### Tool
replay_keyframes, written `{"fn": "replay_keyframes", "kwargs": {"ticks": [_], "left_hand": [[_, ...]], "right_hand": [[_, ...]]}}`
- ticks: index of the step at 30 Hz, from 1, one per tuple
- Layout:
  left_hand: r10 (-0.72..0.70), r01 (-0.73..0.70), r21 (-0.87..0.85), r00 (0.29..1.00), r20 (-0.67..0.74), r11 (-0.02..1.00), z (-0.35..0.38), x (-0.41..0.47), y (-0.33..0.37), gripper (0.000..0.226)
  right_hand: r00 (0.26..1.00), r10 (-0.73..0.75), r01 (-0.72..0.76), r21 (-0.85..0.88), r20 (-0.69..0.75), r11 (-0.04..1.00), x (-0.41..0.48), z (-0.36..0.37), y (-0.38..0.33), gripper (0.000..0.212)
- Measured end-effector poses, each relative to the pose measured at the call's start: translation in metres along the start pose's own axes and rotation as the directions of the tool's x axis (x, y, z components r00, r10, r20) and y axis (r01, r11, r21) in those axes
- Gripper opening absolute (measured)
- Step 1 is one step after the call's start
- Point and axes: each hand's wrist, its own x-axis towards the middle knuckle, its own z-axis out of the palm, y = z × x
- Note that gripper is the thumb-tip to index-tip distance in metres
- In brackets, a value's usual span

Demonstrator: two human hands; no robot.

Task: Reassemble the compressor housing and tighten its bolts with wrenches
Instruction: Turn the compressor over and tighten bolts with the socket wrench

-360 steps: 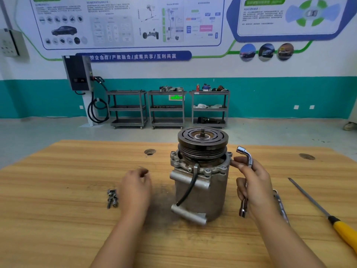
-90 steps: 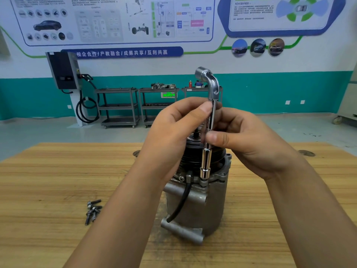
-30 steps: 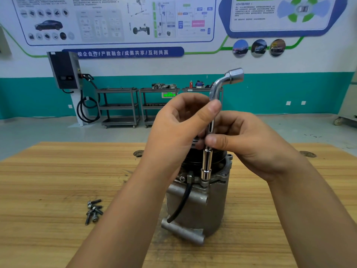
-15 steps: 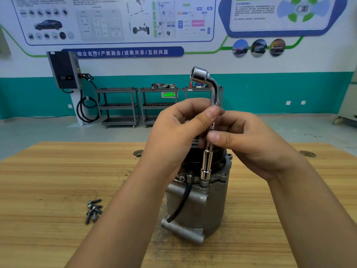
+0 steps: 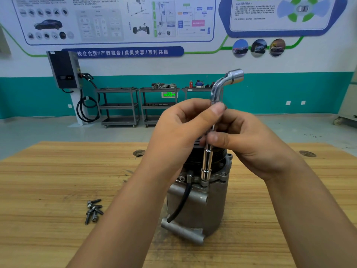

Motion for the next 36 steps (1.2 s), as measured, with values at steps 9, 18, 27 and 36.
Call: {"fn": "replay_keyframes", "kwargs": {"ticks": [9,18,27,36], "left_hand": [[0.033,-0.032,0.025,0.999,-0.043,0.999,0.0001,0.0022,-0.0027,0.012],[-0.008,0.010,-0.036,0.999,0.044,0.999,-0.0035,0.0030,-0.0008,0.020],[-0.008,0.012,-0.067,0.998,0.064,0.998,-0.0043,0.0026,-0.0021,0.026],[0.000,-0.001,-0.025,1.000,-0.023,1.000,0.0014,0.0017,-0.0018,0.012]], "right_hand": [[0.999,0.002,-0.004,-0.069,-0.034,0.998,0.0004,0.0033,-0.0006,0.029],[0.998,-0.009,0.005,0.079,0.056,0.997,-0.0005,-0.0036,0.0011,0.030],[0.998,0.006,-0.010,0.071,0.058,0.997,-0.0006,-0.0040,0.0013,0.026],[1.000,-0.004,0.004,-0.020,0.001,1.000,0.0003,-0.0029,0.0033,0.033]]}}
